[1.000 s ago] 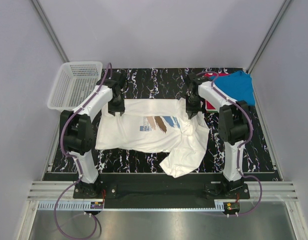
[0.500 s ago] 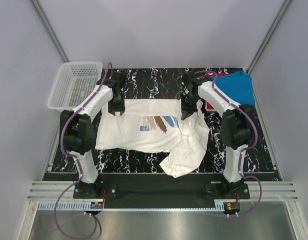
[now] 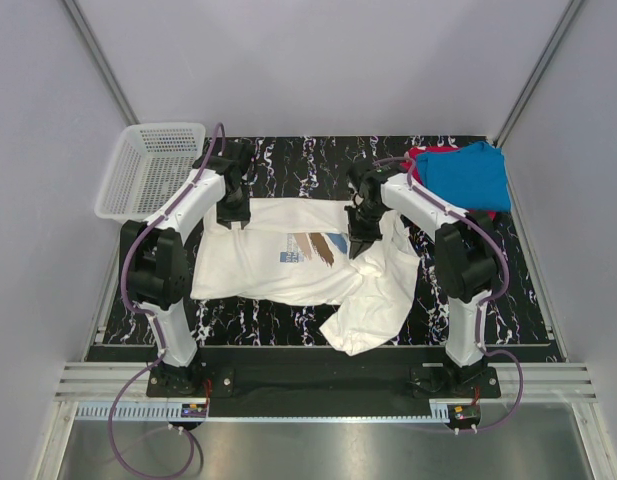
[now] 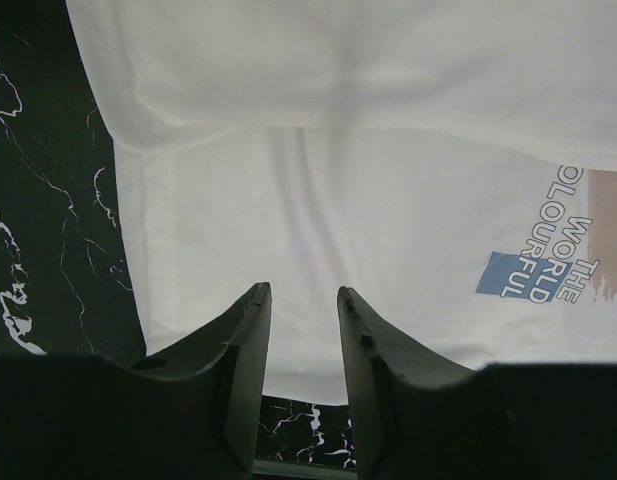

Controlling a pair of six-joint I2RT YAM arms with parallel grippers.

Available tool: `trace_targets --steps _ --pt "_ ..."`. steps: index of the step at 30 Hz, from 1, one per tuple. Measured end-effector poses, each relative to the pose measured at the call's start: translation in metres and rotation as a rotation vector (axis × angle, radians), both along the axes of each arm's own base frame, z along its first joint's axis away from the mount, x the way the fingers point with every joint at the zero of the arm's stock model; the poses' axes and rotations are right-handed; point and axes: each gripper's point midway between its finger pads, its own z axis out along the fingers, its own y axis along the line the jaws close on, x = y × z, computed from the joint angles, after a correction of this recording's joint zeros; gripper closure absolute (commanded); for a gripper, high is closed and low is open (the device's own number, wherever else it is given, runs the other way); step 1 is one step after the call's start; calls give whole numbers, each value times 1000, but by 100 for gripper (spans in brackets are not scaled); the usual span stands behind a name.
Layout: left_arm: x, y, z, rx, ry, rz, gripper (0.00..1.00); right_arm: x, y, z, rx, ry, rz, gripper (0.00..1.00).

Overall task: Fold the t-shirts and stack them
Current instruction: Fold the tshirt

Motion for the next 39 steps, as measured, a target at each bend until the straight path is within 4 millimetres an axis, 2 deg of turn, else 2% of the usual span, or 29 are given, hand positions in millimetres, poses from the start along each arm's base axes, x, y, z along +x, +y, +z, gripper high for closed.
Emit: trace_targets --steps 5,6,9,14,15,16,18,22,24,27,30,32,36,39 --pt "0 0 0 1 0 0 62 -9 0 -8 -14 35 -16 100" --pt "0 0 0 2 0 0 62 -9 0 -9 -15 38 -17 97" --pt "0 0 0 2 0 0 62 -9 3 -16 -15 53 -20 74" --pt "0 0 0 2 0 0 62 -10 5 -22 -15 73 -16 73" --pt "0 0 0 2 0 0 62 -9 5 -19 -18 71 -13 69" --pt "0 1 0 3 0 0 62 -7 6 -15 -19 61 -12 61" --pt "0 1 0 6 -1 0 61 8 6 0 -31 -1 -10 59" --pt "1 2 1 13 -4 0 60 50 4 47 -16 -192 -35 59" --pt "2 2 2 14 -9 1 60 70 -8 69 -11 -275 -67 60" --pt "9 1 3 12 -27 3 58 97 -36 82 -34 -349 -124 61" --pt "21 0 3 17 -52 10 57 125 -70 71 -99 -370 -177 62" --pt "31 1 1 26 -64 19 57 143 -89 50 -147 -359 -205 62" --pt "54 1 -9 33 -75 33 57 167 -112 7 -206 -316 -230 62" --pt "73 4 -20 36 -80 50 57 183 -120 -17 -229 -297 -237 62"
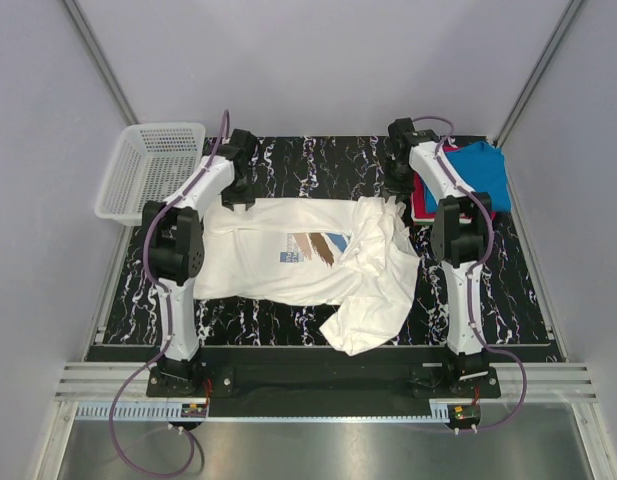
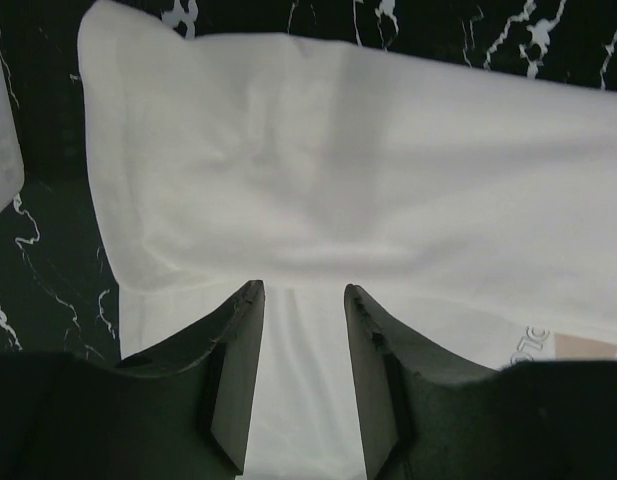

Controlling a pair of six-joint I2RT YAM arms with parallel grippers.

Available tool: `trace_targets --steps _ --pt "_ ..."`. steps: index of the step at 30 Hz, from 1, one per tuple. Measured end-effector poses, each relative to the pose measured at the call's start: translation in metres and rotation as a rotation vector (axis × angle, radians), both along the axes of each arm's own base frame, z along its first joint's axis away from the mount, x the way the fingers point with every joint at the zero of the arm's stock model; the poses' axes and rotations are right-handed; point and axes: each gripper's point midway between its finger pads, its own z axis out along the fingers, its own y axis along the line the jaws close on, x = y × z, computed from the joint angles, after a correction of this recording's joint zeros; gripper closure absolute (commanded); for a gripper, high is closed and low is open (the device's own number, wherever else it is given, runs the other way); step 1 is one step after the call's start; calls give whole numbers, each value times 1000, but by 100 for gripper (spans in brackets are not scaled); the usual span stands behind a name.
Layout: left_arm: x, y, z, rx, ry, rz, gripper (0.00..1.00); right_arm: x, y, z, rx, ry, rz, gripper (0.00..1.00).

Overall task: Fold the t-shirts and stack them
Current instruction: Fold the tshirt

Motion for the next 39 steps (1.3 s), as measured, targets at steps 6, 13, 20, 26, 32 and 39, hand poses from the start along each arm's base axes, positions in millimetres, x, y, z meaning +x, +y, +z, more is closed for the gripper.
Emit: trace_targets --steps 6,13,20,26,32,39 --pt "26 12 -18 15 -2 37 57 13 0 -28 -11 24 7 63" --pt "28 24 -24 38 7 58 60 21 -2 -30 -30 8 9 82" --pt "31 25 -48 58 48 60 63 19 -14 -41 -88 29 -14 100" --pt "35 26 -64 72 68 76 100 17 -25 -46 -111 44 -34 100" --pt "44 29 -66 72 67 113 100 17 -40 -46 -134 48 -63 100" --pt "40 47 -66 60 93 175 100 15 -55 -48 -151 63 -94 100"
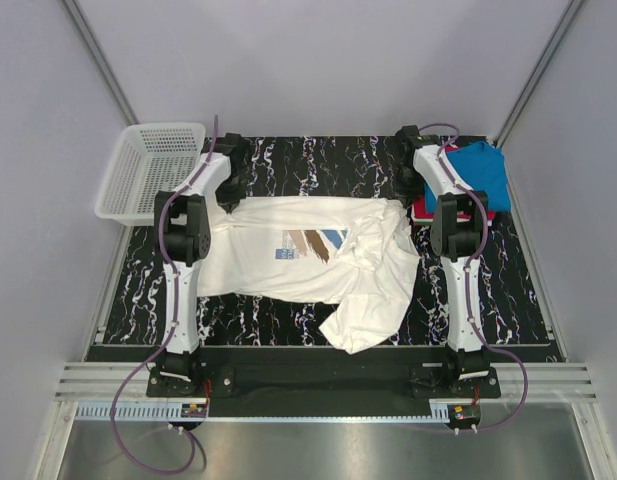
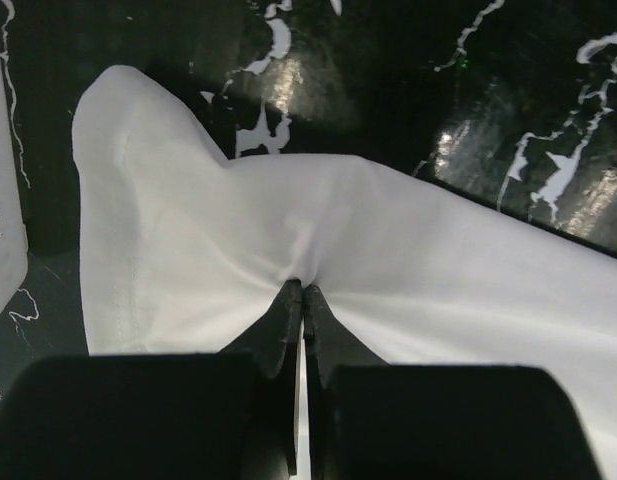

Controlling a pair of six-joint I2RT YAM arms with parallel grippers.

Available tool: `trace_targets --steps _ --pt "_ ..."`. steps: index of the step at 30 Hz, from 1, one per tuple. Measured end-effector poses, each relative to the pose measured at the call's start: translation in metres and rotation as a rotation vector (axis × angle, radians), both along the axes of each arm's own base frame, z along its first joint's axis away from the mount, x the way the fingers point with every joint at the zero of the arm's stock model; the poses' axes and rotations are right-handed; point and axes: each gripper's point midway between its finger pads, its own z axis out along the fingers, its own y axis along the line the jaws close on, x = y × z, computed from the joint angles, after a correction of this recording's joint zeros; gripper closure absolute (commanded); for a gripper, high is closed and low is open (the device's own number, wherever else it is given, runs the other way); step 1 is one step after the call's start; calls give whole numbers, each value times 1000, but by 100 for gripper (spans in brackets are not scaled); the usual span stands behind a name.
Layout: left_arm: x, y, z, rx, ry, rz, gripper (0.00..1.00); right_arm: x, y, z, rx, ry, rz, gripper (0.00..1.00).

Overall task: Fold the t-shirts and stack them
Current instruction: Fold the tshirt

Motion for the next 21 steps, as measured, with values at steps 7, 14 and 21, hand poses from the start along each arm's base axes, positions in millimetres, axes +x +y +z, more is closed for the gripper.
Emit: trace_targets --steps 7,14,21 --pt "-11 3 0 -27 45 21 100 -1 -1 -1 -1 3 -2 100" --pt "-16 2 6 -35 73 19 100 -2 -4 0 -16 6 -6 100" --pt "-3 5 10 -43 54 28 87 -2 -6 0 -17 6 -9 100"
